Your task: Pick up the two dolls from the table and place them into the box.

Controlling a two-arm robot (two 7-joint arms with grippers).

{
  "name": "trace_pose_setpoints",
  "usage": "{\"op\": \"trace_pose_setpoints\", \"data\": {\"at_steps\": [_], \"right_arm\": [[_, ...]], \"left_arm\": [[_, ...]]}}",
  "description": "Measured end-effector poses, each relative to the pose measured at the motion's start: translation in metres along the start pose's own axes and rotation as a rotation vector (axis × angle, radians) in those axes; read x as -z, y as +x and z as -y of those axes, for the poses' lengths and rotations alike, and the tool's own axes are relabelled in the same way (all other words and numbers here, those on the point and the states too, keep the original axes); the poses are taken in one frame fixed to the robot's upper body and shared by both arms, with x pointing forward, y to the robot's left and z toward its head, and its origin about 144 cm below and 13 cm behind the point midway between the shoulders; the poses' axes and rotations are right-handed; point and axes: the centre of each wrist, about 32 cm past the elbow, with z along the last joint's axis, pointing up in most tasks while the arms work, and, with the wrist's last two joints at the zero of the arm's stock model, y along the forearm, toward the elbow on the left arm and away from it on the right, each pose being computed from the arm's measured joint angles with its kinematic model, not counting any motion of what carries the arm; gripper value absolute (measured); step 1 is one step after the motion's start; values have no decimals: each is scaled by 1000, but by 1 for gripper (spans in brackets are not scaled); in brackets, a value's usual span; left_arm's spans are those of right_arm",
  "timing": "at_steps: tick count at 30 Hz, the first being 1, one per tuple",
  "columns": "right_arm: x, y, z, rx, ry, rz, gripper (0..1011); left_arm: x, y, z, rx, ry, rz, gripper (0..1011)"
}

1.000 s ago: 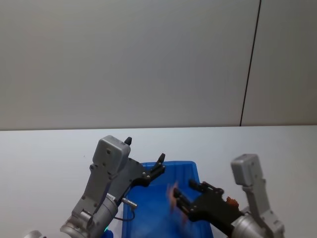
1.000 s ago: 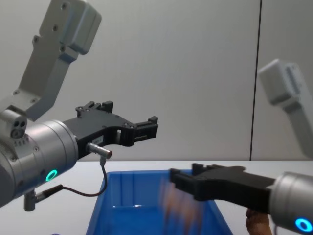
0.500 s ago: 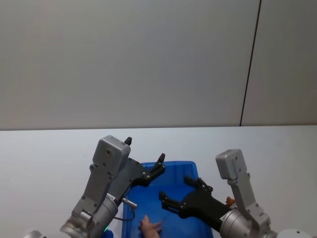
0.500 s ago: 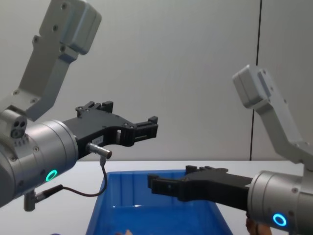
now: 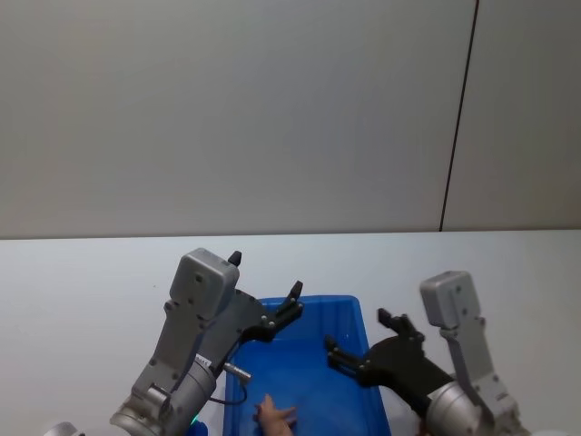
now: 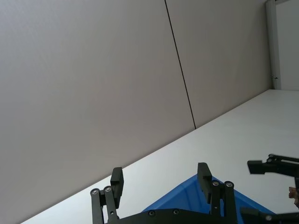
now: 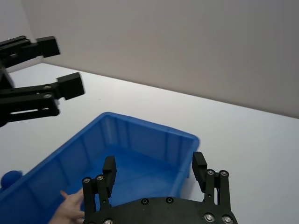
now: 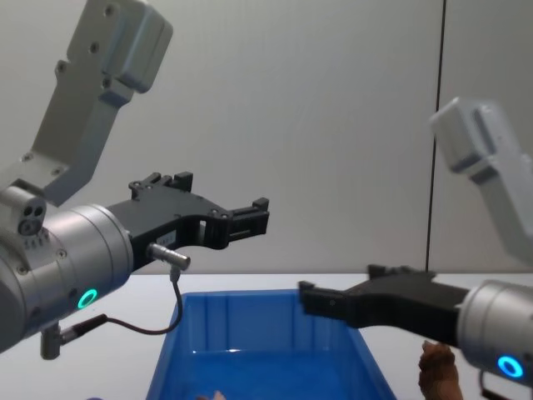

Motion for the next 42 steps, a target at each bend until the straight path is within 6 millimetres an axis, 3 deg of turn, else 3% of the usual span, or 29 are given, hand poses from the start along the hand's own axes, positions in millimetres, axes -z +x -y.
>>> {"op": "trace_pose_setpoints", "data": {"at_steps": [21,42], "right_arm": [[6,-5,47,247,1,61,1001],[20,-15,58,288,-83,-41,1001]], "left_arm": [[0,0,0,0,0,0,1001],[0,0,0,0,0,0,1001]]}}
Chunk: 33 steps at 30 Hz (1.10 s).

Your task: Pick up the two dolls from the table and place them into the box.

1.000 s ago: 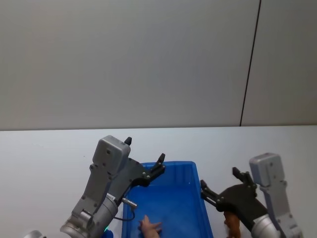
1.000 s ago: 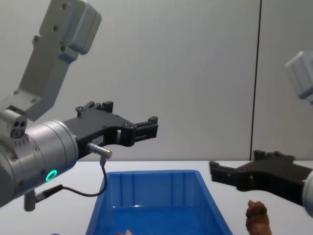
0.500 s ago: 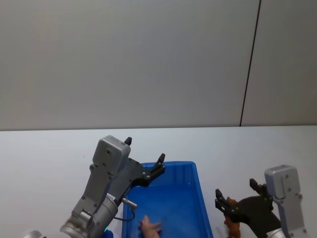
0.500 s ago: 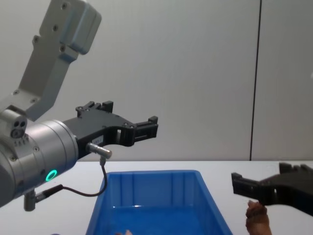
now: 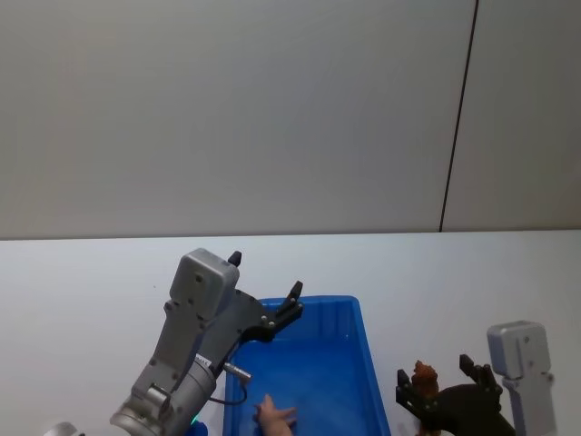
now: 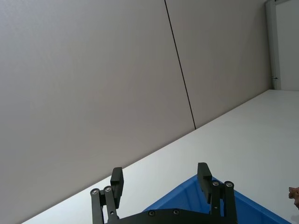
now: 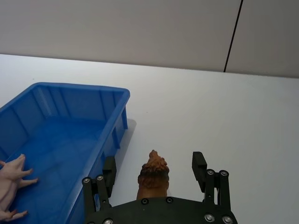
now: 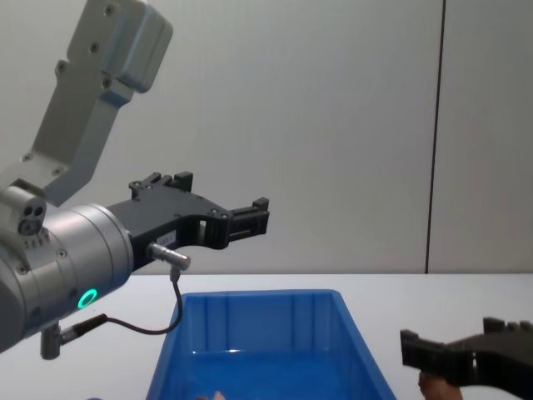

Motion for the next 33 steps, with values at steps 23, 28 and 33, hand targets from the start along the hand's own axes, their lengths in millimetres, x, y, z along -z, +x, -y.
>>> {"op": "trace_pose_setpoints", "data": {"at_steps": [23,28,33], "right_arm": [[13,-11,-2,10,-101,-59,963],[15,-12,-3,11,-123,-67,845],[16,-13,-5,14,-149,-79,704]], "left_arm": [[0,0,0,0,0,0,1001],[0,0,0,0,0,0,1001],[0,0,0,0,0,0,1001]]}}
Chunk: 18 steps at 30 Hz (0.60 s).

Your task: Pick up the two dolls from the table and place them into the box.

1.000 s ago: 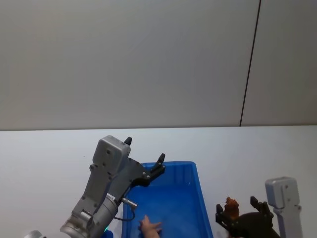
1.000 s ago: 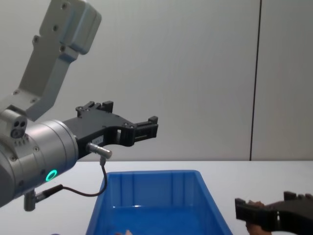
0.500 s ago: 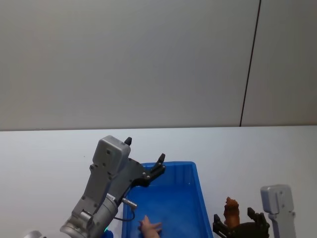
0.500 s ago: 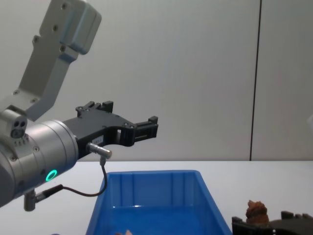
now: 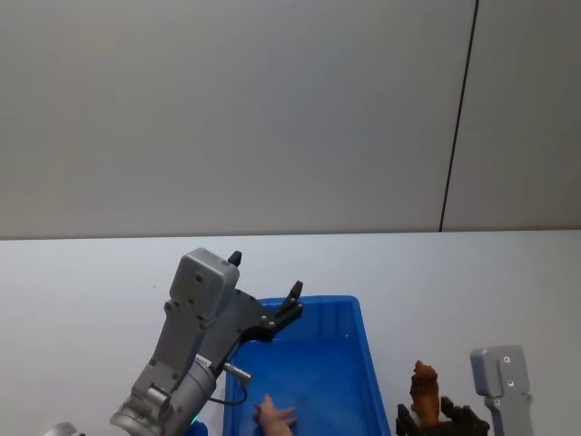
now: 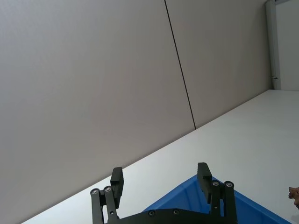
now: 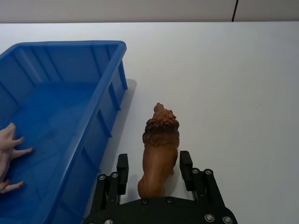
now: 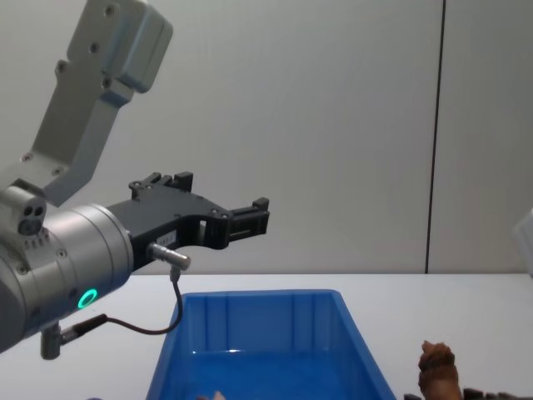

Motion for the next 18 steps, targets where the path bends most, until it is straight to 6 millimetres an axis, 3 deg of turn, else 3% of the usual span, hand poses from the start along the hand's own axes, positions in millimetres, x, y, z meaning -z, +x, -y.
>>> {"op": "trace_pose_setpoints", "data": {"at_steps": [12,18], "right_arm": [[1,-1,-2,5,-24,-8,351],[0,-2,0,8,0,8,334]], "left_arm": [[0,0,0,0,0,0,1001],[0,0,0,0,0,0,1001]]}}
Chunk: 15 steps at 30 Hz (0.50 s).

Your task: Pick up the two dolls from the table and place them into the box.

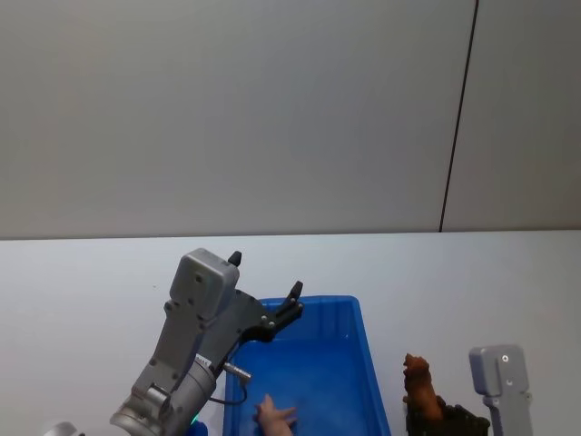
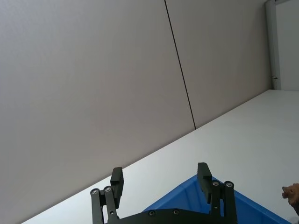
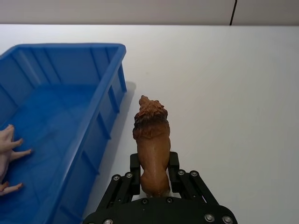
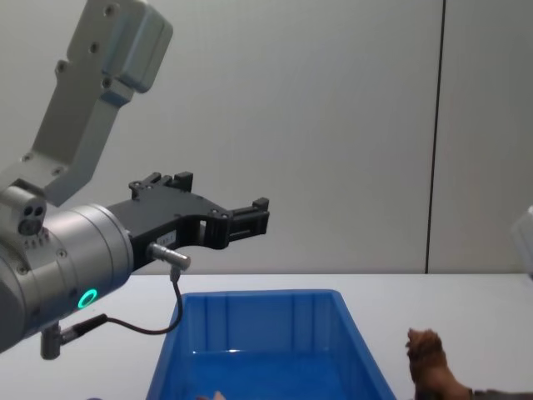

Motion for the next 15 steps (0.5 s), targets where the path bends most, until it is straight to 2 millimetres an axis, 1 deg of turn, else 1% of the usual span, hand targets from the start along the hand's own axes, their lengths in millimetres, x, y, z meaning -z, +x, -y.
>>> {"op": "trace_pose_setpoints", "data": {"at_steps": [9,15], "right_arm": [[-7,-1,3,-8,87,44,334],[-16,0,3,-53,159,72,334]], "left_arm": [[0,0,0,0,0,0,1001],[0,0,0,0,0,0,1001]]}}
